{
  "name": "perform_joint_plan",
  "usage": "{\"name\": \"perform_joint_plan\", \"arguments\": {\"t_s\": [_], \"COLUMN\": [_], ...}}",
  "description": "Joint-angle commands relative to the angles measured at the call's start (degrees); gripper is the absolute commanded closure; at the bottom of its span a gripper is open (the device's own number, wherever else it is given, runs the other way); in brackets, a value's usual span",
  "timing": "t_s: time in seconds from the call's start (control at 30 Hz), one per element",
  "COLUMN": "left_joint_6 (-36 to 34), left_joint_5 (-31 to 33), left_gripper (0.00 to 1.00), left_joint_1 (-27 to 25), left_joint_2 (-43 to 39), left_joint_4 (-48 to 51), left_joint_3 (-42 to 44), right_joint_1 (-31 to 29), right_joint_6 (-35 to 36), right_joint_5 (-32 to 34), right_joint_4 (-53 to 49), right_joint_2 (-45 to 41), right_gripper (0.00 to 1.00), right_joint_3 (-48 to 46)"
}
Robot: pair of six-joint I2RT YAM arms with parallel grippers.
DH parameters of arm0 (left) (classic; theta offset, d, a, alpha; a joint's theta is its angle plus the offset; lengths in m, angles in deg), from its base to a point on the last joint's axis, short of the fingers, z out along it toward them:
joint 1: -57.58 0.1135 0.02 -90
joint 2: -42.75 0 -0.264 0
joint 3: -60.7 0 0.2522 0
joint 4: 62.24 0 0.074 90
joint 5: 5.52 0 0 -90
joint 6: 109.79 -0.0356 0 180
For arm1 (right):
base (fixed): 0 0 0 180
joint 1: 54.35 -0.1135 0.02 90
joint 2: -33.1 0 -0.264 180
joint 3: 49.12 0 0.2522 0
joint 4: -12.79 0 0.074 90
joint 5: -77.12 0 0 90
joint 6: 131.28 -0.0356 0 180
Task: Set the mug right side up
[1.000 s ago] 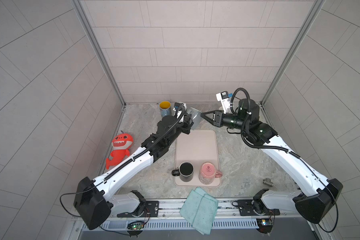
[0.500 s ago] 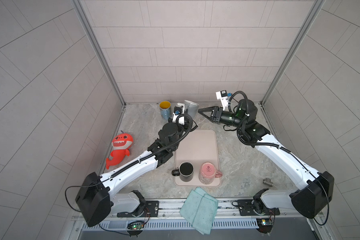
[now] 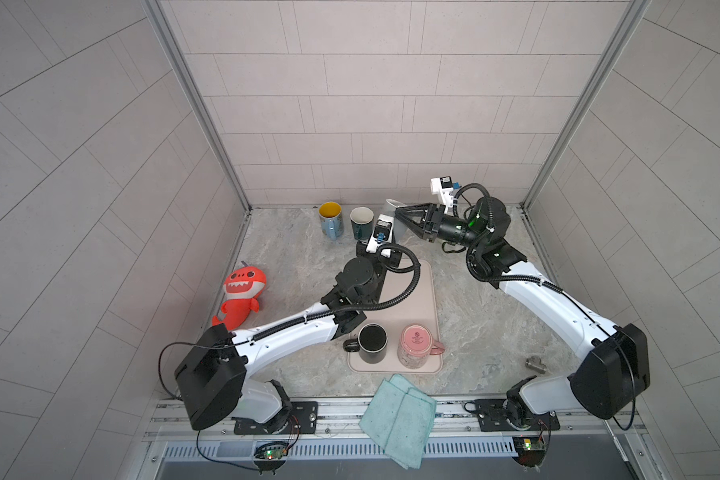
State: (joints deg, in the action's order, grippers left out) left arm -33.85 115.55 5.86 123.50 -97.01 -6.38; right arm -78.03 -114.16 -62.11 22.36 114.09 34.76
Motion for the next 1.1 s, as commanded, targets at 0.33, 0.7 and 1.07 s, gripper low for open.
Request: {"name": "perform_joint_plan", "arguments": {"t_s": [0.33,0.7,1.07], "left_joint_6": [-4.3,-6.9,-10.8], "left_joint_5": [3.4,3.9,4.6], "left_gripper": [1.0,1.0,1.0], "left_joint_1": [-1.5,-2.6,-3.7], "left_joint_2": [1.3,3.0,6.0], "left_joint_4": [-14.5,-16.9,-21.5], "left_joint_3": [-0.7,-0.6,-1.3], "right_joint_1": [0.0,-0.1,-0.9], "right_joint_6": [-6.6,-13.5,-14.4], "right_joint_5": [-1.0,-2.0,-2.9], "right_joint_4": [7.0,15.5,14.8], "right_joint_2": [-0.2,1.5,1.9], "right_gripper": [0.64,0.64,0.64], "right_joint_3": [-2.2,-3.0,-3.4]}}
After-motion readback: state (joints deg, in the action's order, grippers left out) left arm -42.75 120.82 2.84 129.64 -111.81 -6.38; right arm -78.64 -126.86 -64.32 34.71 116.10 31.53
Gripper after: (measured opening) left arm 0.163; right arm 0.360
